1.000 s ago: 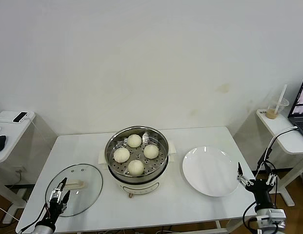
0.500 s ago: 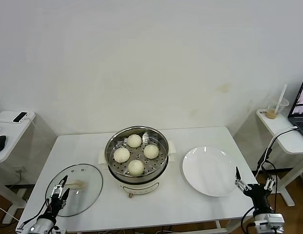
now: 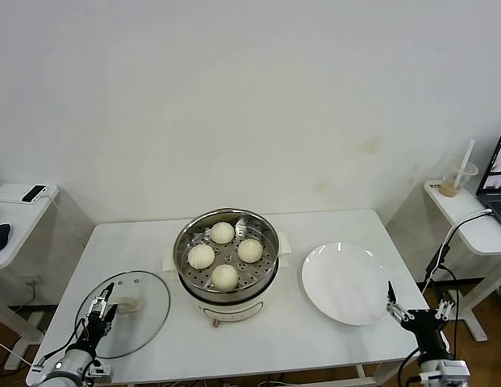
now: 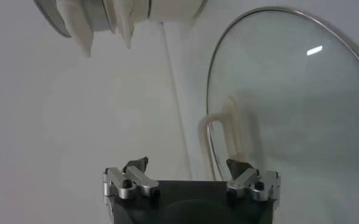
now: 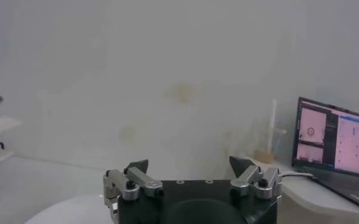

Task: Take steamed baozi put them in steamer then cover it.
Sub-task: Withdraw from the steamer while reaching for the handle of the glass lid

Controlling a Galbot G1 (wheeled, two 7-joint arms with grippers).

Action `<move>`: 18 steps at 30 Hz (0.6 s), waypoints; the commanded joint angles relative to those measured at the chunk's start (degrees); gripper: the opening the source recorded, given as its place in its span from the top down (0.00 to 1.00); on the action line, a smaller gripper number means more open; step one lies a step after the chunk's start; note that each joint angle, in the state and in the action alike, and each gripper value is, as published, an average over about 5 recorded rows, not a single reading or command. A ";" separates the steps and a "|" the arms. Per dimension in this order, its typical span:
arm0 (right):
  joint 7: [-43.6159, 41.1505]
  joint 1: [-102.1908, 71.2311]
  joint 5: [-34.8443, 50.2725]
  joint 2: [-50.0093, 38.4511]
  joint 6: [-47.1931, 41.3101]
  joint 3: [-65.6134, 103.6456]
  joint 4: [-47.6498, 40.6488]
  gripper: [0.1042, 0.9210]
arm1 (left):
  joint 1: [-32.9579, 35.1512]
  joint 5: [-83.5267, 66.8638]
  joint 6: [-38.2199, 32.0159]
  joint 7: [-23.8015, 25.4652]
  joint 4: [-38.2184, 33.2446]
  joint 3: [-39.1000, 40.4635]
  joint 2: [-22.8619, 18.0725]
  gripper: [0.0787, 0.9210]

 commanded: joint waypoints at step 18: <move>-0.81 -1.81 -1.70 0.33 0.28 -1.01 1.33 0.12 | -6.26 -3.77 -0.02 -0.55 5.27 0.80 -0.94 0.12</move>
